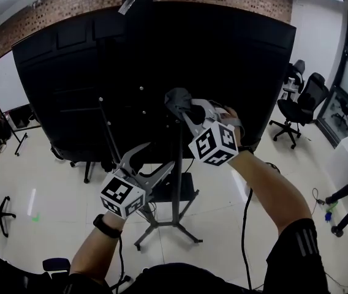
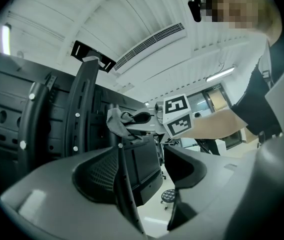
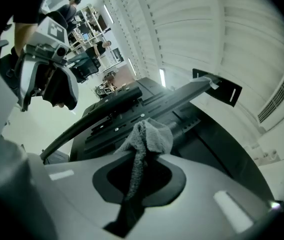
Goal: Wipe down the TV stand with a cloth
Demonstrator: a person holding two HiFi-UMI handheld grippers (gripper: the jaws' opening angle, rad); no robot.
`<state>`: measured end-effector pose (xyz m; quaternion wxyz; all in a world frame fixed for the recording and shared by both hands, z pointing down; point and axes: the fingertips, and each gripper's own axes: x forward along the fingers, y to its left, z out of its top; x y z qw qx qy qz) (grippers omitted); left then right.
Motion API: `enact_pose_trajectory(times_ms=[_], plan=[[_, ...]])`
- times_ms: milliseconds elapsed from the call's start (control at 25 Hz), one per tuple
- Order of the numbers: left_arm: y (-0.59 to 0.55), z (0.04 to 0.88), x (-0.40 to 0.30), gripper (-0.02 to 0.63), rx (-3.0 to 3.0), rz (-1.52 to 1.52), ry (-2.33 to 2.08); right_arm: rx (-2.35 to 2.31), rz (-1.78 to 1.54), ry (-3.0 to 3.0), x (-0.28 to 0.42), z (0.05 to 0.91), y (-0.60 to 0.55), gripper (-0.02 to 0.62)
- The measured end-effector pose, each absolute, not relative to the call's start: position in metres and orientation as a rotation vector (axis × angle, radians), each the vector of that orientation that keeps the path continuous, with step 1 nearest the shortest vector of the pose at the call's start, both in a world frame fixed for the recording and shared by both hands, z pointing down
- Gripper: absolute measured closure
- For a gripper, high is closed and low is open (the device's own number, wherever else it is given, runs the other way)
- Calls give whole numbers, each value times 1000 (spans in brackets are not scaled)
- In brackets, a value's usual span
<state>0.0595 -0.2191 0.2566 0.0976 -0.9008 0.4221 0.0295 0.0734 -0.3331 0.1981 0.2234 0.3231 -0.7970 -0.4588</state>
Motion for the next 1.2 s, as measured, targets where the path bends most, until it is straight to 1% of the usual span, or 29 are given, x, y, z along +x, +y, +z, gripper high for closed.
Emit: enact_pose_trajectory(times_ms=[600, 1200], plan=[[-247, 350, 53, 296, -2761, -7, 1399, 738, -1464, -2014, 71, 302, -325, 578], [-259, 453, 48, 290, -2966, -115, 1322, 729, -1164, -2052, 68, 429, -318, 578]])
